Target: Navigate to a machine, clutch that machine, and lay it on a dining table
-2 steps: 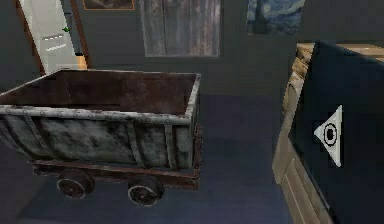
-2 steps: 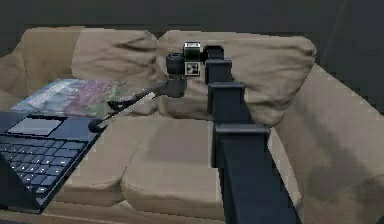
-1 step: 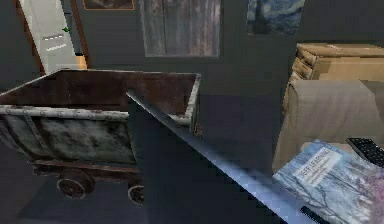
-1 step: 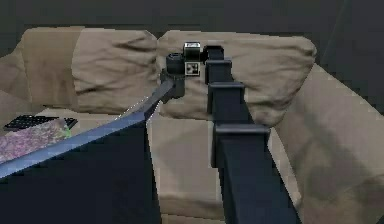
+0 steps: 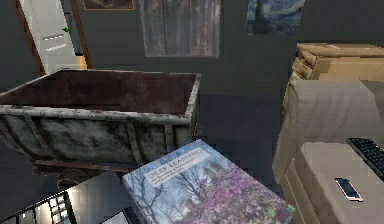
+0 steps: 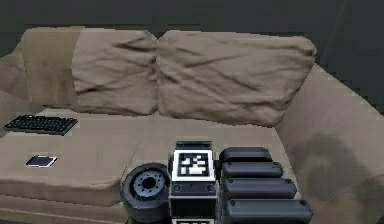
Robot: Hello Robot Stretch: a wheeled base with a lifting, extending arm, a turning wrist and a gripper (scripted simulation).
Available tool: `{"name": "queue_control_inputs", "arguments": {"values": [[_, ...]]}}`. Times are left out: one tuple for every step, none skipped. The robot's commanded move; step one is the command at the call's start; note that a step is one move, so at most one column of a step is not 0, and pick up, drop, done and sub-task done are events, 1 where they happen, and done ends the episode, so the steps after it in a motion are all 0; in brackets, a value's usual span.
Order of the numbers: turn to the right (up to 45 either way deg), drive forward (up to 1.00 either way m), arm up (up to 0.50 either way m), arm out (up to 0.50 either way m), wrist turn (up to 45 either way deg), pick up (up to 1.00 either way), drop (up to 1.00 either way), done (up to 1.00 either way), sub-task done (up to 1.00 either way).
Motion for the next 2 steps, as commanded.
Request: {"name": "queue_control_inputs", "arguments": {"values": [[-39.0, 0.0, 0.0, 0.0, 0.0, 0.0, 0.0, 0.0, 0.0], [0.0, 0.35, 0.0, 0.0, 0.0, 0.0, 0.0, 0.0, 0.0]]}}
